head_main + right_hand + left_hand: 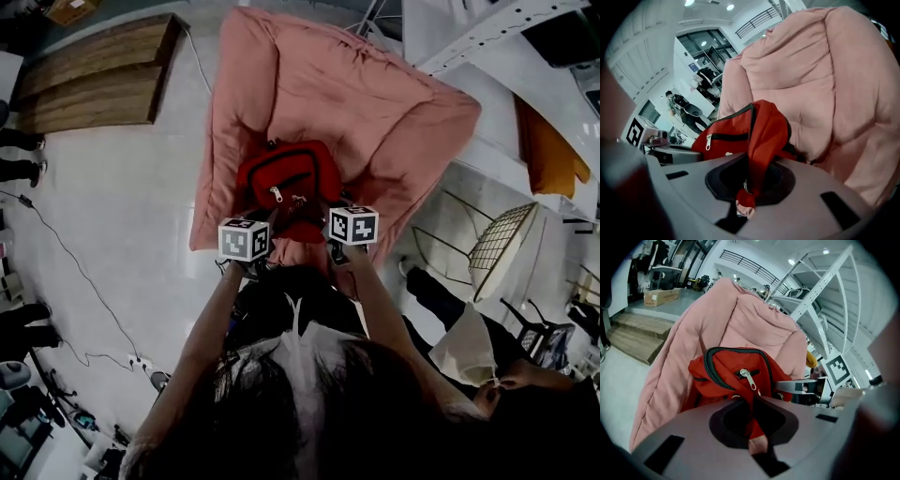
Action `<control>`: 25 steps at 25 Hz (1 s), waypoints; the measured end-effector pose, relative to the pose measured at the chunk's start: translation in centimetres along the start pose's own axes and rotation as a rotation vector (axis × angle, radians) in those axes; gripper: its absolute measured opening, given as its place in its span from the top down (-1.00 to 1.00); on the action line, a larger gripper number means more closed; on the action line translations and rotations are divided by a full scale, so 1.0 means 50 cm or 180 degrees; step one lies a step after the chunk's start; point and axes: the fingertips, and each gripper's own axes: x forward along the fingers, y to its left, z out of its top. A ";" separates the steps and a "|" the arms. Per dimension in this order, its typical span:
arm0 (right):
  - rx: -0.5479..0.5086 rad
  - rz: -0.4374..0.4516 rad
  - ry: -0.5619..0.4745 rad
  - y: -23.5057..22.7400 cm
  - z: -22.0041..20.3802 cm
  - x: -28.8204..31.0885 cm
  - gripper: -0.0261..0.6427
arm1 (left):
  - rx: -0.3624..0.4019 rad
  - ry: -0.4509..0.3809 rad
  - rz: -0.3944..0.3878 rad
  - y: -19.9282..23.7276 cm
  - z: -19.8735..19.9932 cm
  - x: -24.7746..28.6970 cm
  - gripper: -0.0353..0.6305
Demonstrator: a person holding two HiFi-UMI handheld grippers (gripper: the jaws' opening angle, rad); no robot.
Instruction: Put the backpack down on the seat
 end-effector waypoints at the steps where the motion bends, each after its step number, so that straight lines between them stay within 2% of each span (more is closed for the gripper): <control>1: 0.0023 -0.0016 0.0042 -0.014 -0.004 0.010 0.79 | -0.0004 0.0041 0.0020 0.010 -0.004 0.012 0.77; 5: 0.0067 -0.0029 0.0129 -0.041 -0.006 0.045 0.79 | -0.0024 0.0131 0.0112 0.054 -0.006 0.042 0.77; 10: -0.0071 -0.0092 0.0260 -0.057 -0.005 0.084 0.79 | -0.0270 0.0157 0.0350 0.111 -0.003 0.064 0.77; 14: -0.0138 -0.0229 0.0375 -0.090 -0.010 0.114 0.79 | -0.0286 0.0257 0.0607 0.162 -0.017 0.084 0.77; 18: -0.0166 -0.0304 0.0408 -0.105 -0.018 0.133 0.78 | -0.0339 0.0344 0.0743 0.179 -0.033 0.084 0.76; 20: -0.0218 -0.0297 0.0430 -0.101 -0.020 0.128 0.78 | -0.0277 0.0253 0.0770 0.176 -0.026 0.077 0.68; 21: -0.0234 -0.0294 0.0453 -0.100 -0.022 0.123 0.76 | -0.0253 0.0182 0.0734 0.171 -0.022 0.073 0.57; 23: -0.0192 -0.0248 0.0487 -0.099 -0.032 0.112 0.54 | -0.0281 0.0085 0.0627 0.160 -0.020 0.062 0.35; 25: -0.0162 -0.0213 0.0493 -0.095 -0.040 0.094 0.21 | -0.0333 0.0015 0.0562 0.152 -0.020 0.041 0.27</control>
